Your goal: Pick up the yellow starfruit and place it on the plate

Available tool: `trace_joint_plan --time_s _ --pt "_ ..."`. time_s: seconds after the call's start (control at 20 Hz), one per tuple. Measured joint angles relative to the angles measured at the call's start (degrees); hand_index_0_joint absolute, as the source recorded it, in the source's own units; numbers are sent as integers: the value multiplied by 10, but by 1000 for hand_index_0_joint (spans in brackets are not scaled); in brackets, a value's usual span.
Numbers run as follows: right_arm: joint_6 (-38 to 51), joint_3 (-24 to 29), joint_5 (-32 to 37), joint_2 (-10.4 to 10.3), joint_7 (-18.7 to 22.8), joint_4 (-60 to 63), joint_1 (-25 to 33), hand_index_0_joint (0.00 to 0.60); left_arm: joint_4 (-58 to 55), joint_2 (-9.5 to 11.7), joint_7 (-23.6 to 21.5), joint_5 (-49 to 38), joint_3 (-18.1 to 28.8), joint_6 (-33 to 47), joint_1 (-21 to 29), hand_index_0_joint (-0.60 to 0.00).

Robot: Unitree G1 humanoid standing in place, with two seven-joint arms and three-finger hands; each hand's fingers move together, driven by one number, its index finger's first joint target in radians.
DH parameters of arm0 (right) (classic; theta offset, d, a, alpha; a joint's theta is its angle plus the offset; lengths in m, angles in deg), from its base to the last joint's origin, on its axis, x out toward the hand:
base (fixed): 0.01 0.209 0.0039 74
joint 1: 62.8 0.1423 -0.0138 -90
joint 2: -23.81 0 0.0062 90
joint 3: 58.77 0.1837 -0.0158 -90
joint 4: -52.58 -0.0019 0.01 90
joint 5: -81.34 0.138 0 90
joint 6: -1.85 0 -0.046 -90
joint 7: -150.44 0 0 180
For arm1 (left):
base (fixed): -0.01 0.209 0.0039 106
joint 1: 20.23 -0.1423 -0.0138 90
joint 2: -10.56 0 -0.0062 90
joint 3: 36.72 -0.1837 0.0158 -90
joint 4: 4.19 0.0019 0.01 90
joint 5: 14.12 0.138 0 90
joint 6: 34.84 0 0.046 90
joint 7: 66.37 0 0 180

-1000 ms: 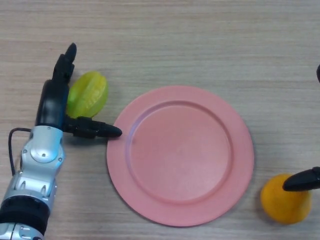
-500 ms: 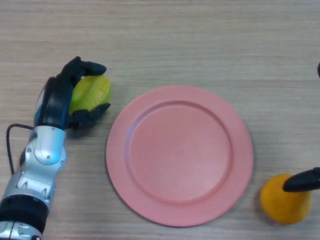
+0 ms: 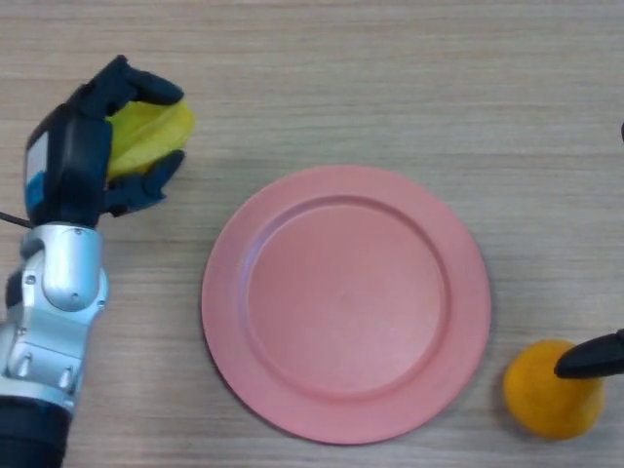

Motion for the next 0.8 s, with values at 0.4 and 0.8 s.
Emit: trace_joint_plan --time_s 0.4,0.8 --pt "0 -1 0 -1 0 -1 -1 0 -247 -72 133 -155 -63 -153 -109 -600" --pt "-20 -1 0 -1 0 1 0 0 -305 -75 238 -161 -108 -400 -144 -600"
